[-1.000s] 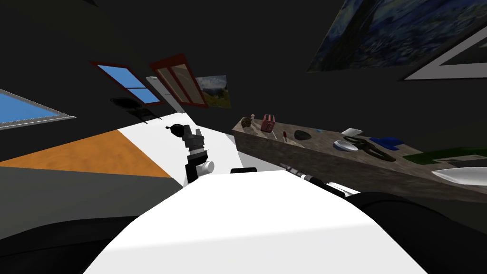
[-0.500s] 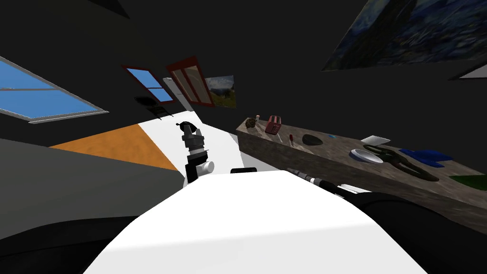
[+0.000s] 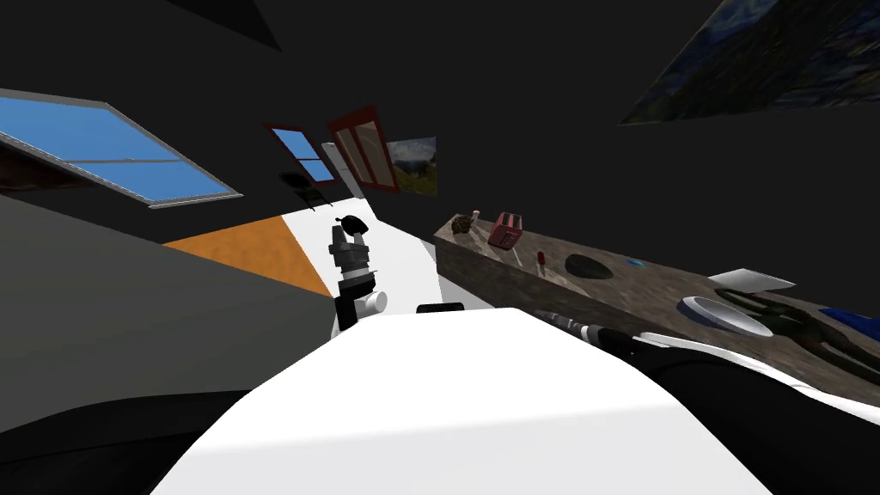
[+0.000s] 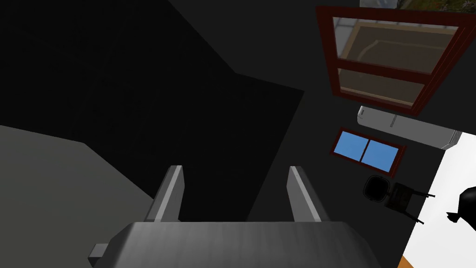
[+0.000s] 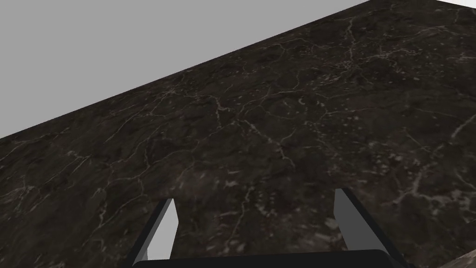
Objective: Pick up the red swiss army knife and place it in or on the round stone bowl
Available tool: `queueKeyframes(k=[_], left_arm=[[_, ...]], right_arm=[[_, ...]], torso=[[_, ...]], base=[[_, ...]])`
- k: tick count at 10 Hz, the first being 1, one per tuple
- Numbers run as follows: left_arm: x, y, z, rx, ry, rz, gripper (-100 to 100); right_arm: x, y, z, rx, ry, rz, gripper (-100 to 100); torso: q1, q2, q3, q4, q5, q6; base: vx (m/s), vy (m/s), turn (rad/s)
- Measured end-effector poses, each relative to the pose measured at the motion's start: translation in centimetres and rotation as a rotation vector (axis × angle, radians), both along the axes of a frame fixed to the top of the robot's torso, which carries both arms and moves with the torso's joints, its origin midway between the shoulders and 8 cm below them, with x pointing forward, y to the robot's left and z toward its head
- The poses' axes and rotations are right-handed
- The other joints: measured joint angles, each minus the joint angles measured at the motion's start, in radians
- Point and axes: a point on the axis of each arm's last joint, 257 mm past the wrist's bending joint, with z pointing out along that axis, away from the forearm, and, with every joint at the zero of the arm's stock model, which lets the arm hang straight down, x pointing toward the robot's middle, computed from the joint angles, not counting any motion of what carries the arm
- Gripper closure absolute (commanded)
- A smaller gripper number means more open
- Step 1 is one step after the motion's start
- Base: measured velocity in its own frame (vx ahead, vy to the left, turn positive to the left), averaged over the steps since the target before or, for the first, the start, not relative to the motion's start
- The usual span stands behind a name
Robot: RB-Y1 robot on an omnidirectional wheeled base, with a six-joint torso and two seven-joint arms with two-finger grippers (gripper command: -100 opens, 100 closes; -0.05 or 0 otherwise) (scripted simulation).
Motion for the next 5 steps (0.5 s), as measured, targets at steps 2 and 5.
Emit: queueKeyframes(k=[2, 5], left_arm=[[0.0, 0.0, 0.0, 0.000, 0.000, 0.000, 0], [0.0, 0.0, 0.0, 0.000, 0.000, 0.000, 0]], right_arm=[[-1.2, -2.8, 0.7, -0.061, 0.053, 0.003, -100], [-2.7, -7.2, 2.1, -0.150, 0.120, 0.007, -100]], torso=[[-0.001, -0.001, -0.001, 0.000, 0.000, 0.001], [-0.002, -0.002, -0.001, 0.000, -0.001, 0.002]], base=[[0.072, -0.053, 0.153], [0.097, -0.064, 0.223]])
